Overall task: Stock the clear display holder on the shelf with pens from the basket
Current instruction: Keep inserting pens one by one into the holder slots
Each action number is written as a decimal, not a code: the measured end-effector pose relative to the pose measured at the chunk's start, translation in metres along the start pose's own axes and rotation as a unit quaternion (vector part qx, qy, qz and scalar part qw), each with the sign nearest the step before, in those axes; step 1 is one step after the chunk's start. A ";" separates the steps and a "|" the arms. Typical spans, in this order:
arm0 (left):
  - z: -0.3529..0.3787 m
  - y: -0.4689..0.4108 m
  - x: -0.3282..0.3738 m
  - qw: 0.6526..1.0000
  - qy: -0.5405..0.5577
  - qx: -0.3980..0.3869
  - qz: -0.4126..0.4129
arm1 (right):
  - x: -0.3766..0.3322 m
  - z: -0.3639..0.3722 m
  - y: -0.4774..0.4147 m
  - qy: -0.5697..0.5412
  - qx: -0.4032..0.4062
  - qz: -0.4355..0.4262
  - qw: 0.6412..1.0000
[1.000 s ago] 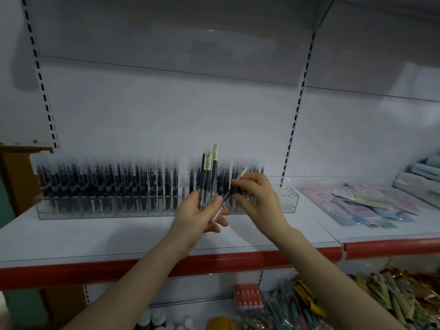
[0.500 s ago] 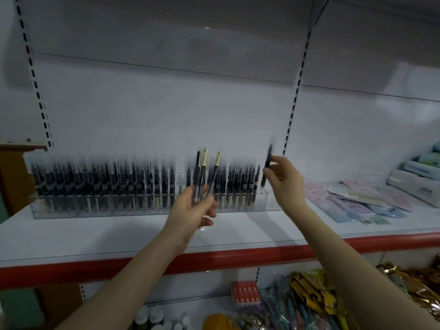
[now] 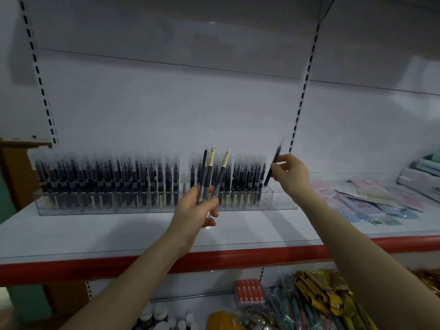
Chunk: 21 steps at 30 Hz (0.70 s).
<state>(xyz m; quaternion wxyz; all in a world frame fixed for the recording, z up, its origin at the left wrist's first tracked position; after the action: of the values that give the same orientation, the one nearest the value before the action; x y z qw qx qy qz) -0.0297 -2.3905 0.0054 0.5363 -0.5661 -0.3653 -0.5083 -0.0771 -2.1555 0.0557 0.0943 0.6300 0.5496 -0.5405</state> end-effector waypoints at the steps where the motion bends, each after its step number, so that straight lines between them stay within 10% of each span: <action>1: 0.000 0.000 0.000 1.000 0.002 -0.002 -0.001 | 0.001 0.001 0.000 0.001 -0.003 0.000 1.000; 21: -0.005 -0.001 -0.009 1.000 0.012 0.000 0.002 | 0.017 0.019 0.010 0.082 -0.042 -0.002 0.996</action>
<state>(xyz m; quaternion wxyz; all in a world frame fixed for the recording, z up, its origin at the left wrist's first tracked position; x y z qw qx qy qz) -0.0335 -2.3942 -0.0033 0.5418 -0.5606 -0.3578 -0.5140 -0.0827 -2.1630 0.0303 0.0739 0.6665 0.5792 -0.4635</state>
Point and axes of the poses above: each hand's wrist, its own y-axis away from the middle knuckle, its own z-axis out of the palm, x = y × z, the point moved 5 cm from there along -y, towards the middle knuckle
